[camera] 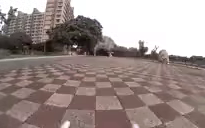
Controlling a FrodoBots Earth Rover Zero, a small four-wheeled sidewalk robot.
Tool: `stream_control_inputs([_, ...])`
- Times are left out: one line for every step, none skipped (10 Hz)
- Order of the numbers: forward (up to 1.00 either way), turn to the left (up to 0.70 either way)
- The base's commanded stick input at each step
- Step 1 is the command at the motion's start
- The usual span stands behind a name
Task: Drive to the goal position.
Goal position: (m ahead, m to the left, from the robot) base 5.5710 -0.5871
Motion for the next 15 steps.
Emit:
stream_control_inputs([1.0, 0.0])
stream_control_inputs([1.0, 0.0])
stream_control_inputs([1.0, 0.0])
stream_control_inputs([1.0, 0.0])
stream_control_inputs([1.0, 0.0])
stream_control_inputs([1.0, 0.0])
stream_control_inputs([1.0, 0.0])
stream_control_inputs([1.0, 0.0])
stream_control_inputs([1.0, 0.0])
stream_control_inputs([1.0, 0.0])
stream_control_inputs([1.0, 0.0])
stream_control_inputs([1.0, 0.0])
stream_control_inputs([1.0, 0.0])
stream_control_inputs([1.0, 0.0])
stream_control_inputs([1.0, 0.0])
